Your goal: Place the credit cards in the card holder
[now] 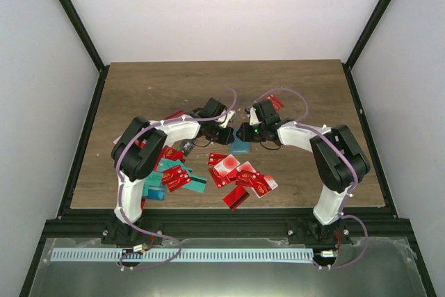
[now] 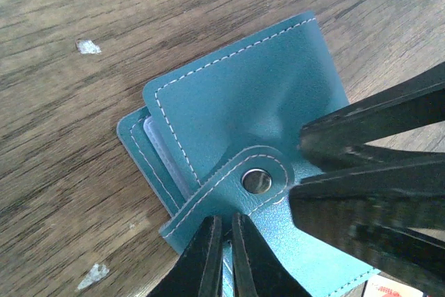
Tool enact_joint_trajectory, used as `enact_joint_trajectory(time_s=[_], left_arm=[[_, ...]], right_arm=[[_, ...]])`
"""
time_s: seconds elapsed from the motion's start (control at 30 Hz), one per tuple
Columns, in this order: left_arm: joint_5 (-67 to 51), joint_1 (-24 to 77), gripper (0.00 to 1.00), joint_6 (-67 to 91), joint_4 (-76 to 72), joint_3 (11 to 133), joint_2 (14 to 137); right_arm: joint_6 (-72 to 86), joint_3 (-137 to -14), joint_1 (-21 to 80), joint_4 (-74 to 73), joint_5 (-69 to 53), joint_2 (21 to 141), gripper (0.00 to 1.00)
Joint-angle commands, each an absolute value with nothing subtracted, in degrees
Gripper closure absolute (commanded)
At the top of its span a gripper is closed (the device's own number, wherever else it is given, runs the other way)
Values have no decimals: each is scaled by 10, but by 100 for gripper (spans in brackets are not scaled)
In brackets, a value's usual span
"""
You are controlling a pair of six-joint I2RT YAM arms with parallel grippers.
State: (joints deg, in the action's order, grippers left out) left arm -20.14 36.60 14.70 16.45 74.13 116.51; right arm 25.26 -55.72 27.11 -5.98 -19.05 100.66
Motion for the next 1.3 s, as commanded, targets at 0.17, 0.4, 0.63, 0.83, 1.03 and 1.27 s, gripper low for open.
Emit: enact_joint_trajectory(time_s=[0.17, 0.4, 0.63, 0.83, 1.03, 1.27], left_arm=[[-186, 372, 92, 136, 189, 726, 1180], [-185, 373, 92, 134, 188, 727, 1181], [-185, 374, 93, 134, 188, 727, 1181], [-170, 373, 92, 146, 194, 735, 1163], [-143, 365, 91, 171, 225, 792, 1131], [-171, 353, 89, 177, 242, 856, 1171]], right_arm=[[236, -578, 266, -50, -190, 1033, 82], [235, -587, 266, -52, -191, 1043, 88], [236, -590, 266, -51, -193, 1052, 93], [238, -577, 266, -44, -190, 1040, 99], [238, -558, 266, -30, -195, 1027, 99], [239, -549, 267, -22, -207, 1017, 99]])
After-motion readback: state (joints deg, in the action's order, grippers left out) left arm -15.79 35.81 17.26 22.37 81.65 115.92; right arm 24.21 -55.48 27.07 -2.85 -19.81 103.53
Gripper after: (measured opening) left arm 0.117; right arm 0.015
